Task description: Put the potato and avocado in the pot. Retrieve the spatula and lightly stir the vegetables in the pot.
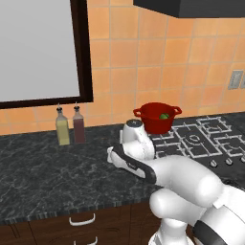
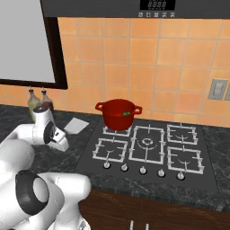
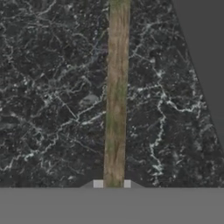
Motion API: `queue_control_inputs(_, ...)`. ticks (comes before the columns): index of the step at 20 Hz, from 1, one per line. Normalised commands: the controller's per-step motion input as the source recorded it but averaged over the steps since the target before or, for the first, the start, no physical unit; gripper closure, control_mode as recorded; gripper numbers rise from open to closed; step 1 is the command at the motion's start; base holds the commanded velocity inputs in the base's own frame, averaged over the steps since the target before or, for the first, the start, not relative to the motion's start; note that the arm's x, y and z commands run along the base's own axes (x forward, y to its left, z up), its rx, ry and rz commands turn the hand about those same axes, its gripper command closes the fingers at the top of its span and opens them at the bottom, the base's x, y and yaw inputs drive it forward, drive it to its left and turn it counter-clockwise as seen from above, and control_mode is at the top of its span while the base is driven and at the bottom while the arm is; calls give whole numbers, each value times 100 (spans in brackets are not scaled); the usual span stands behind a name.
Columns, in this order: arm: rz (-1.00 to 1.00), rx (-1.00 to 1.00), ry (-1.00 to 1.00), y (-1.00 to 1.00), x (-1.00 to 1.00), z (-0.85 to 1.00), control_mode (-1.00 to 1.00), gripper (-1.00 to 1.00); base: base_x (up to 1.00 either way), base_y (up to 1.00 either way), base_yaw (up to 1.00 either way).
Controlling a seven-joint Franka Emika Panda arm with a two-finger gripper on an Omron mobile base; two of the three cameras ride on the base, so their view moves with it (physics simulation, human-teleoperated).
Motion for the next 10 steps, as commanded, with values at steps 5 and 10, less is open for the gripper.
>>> queue_control_inputs(5,9,6,-1,-16,0,72,-100,100,0,0,0)
queue_control_inputs(10,5,14,0,-34,18,100,-100,100,0,0,0)
